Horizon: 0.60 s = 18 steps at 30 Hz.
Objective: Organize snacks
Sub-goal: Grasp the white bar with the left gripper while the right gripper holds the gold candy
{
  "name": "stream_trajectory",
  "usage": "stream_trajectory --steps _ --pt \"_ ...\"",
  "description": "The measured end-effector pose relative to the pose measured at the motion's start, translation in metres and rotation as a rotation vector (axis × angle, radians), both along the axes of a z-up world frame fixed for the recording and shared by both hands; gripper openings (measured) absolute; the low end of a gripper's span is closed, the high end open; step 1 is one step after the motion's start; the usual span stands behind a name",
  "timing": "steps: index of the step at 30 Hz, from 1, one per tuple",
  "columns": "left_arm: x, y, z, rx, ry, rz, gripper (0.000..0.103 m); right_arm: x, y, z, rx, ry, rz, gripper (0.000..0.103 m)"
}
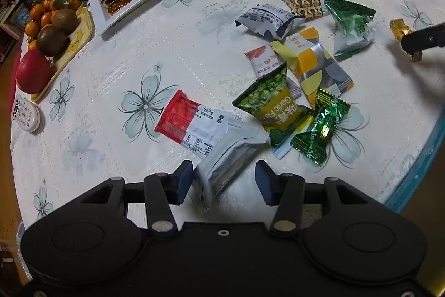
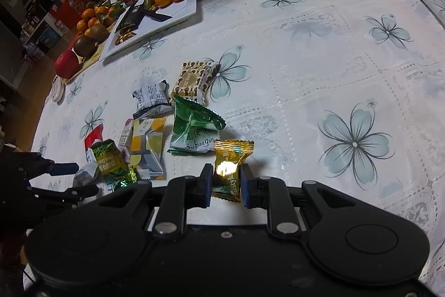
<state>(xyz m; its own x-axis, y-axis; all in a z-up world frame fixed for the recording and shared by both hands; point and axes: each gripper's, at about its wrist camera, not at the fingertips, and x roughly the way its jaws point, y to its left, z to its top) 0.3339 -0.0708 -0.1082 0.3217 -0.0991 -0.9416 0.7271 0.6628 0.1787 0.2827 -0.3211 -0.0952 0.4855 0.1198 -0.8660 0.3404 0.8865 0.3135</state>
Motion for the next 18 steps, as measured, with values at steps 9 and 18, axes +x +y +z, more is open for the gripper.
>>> stream_trajectory --steps 9,18 --pt "0.0117 -0.0004 -0.0023 -0.067 0.034 0.069 0.057 0.0020 0.0050 -0.0087 -0.046 0.023 0.020 0.021" --pt "0.0085 0.0041 0.0043 -0.144 0.052 0.189 0.036 -0.0025 0.0100 -0.0059 -0.027 0.023 0.016 0.021"
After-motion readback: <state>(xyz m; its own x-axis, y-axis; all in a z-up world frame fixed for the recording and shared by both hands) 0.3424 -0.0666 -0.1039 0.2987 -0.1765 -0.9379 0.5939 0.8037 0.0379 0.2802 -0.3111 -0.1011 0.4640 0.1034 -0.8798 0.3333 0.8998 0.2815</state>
